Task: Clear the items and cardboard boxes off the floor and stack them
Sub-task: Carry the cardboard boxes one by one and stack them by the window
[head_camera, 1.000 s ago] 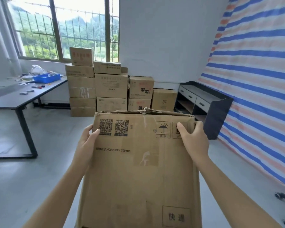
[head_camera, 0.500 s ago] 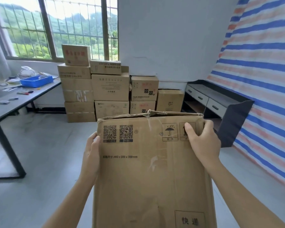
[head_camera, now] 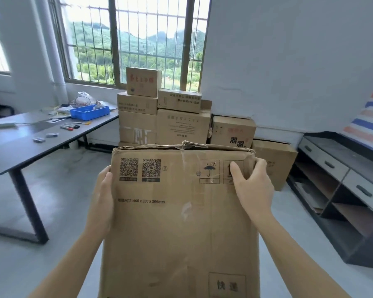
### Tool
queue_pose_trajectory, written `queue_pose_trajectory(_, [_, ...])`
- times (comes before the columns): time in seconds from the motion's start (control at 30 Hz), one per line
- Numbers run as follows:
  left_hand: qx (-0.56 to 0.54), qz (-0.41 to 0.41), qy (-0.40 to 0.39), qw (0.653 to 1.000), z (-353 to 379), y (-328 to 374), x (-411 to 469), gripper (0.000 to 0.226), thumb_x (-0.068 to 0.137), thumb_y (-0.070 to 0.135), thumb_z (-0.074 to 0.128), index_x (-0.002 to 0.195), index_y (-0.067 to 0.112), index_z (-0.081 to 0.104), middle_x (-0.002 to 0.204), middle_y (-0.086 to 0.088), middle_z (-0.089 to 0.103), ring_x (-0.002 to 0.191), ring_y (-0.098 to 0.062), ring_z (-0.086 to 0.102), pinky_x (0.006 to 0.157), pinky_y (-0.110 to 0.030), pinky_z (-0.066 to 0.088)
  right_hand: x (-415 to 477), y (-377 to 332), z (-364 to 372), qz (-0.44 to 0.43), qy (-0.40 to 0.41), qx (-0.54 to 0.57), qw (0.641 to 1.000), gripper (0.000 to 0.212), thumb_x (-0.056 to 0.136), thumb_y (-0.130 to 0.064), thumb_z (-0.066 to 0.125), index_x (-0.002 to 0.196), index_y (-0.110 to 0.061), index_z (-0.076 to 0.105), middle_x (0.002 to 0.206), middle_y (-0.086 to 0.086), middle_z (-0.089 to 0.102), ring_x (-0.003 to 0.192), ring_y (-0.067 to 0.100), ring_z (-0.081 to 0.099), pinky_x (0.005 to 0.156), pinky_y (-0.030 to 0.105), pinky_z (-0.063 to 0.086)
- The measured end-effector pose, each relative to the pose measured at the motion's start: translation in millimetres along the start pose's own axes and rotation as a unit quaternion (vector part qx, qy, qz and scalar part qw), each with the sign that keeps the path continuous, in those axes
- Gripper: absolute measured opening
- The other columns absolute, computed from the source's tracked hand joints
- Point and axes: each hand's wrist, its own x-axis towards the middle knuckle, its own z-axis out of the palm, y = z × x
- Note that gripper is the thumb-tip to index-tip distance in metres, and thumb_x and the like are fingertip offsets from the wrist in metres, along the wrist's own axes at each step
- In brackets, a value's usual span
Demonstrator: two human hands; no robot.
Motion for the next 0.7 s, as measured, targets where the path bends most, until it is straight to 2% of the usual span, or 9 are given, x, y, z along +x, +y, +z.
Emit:
queue_pose_trajectory(0.1, [-0.009, 0.002, 0.003, 1.0, 16, -18, 53, 0.043, 0.089, 0.053, 0.032, 0.12, 0.035, 0.056, 0.122, 0.005, 0.06, 0.118, -0.016, 0.053, 0.106, -0.05, 0.037, 44, 11, 44, -0.017, 0.0, -0.003, 1.0, 0.041, 0.088, -0.038, 0.056, 0.115, -0.01, 0.043, 0.087, -0.003, 0.052, 0.094, 0.026, 0.052, 0.07, 0.031, 0.035])
queue_pose_trajectory(0.23, [-0.025, -0.009, -0.012, 1.0, 45, -45, 139, 0.048, 0.086, 0.056, 0.029, 0.117, 0.034, 0.058, 0.114, 0.002, 0.061, 0.115, -0.023, 0.055, 0.102, -0.051, 0.041, 113, 24, 106, -0.021, 0.0, -0.021, 1.0, 0.043, 0.087, -0.038, 0.055, 0.115, -0.008, 0.043, 0.086, -0.003, 0.051, 0.096, 0.025, 0.05, 0.069, 0.03, 0.032])
queue_pose_trajectory(0.37, [-0.031, 0.005, -0.069, 0.997, 87, -59, 239, 0.042, 0.074, 0.071, 0.026, 0.094, 0.052, 0.059, 0.1, 0.007, 0.064, 0.102, -0.019, 0.058, 0.094, -0.046, 0.044, 196, 32, 167, 0.012, -0.011, -0.038, 0.999, 0.042, 0.088, -0.042, 0.054, 0.109, -0.007, 0.042, 0.076, -0.007, 0.045, 0.094, 0.024, 0.049, 0.067, 0.03, 0.031])
queue_pose_trajectory(0.43, [-0.03, -0.002, -0.092, 0.995, 111, -68, 291, 0.046, 0.074, 0.075, 0.028, 0.097, 0.052, 0.06, 0.106, 0.0, 0.064, 0.109, -0.027, 0.057, 0.097, -0.052, 0.044, 234, 41, 191, 0.03, -0.004, -0.047, 0.998, 0.036, 0.088, -0.042, 0.054, 0.099, -0.01, 0.039, 0.074, -0.005, 0.044, 0.092, 0.026, 0.049, 0.066, 0.032, 0.032])
queue_pose_trajectory(0.5, [-0.023, -0.011, -0.112, 0.993, 138, -80, 341, 0.052, 0.075, 0.075, 0.028, 0.107, 0.048, 0.058, 0.115, -0.003, 0.062, 0.114, -0.029, 0.055, 0.1, -0.056, 0.041, 267, 54, 210, 0.042, 0.023, -0.057, 0.997, 0.035, 0.088, -0.04, 0.055, 0.098, -0.011, 0.038, 0.075, -0.006, 0.043, 0.09, 0.026, 0.05, 0.066, 0.032, 0.033])
queue_pose_trajectory(0.6, [-0.024, -0.029, -0.144, 0.989, 184, -102, 395, 0.055, 0.077, 0.071, 0.03, 0.116, 0.043, 0.056, 0.118, -0.003, 0.061, 0.114, -0.028, 0.056, 0.1, -0.058, 0.041, 307, 78, 230, 0.069, 0.063, -0.064, 0.994, 0.034, 0.088, -0.038, 0.056, 0.103, -0.011, 0.041, 0.082, -0.004, 0.048, 0.089, 0.024, 0.051, 0.067, 0.031, 0.035])
queue_pose_trajectory(0.7, [-0.029, -0.033, -0.167, 0.985, 231, -127, 437, 0.05, 0.076, 0.07, 0.031, 0.113, 0.047, 0.055, 0.123, 0.0, 0.059, 0.117, -0.024, 0.055, 0.101, -0.056, 0.04, 346, 107, 248, 0.084, 0.105, -0.065, 0.989, 0.042, 0.088, -0.036, 0.056, 0.116, -0.007, 0.043, 0.092, -0.001, 0.052, 0.091, 0.02, 0.049, 0.07, 0.03, 0.034])
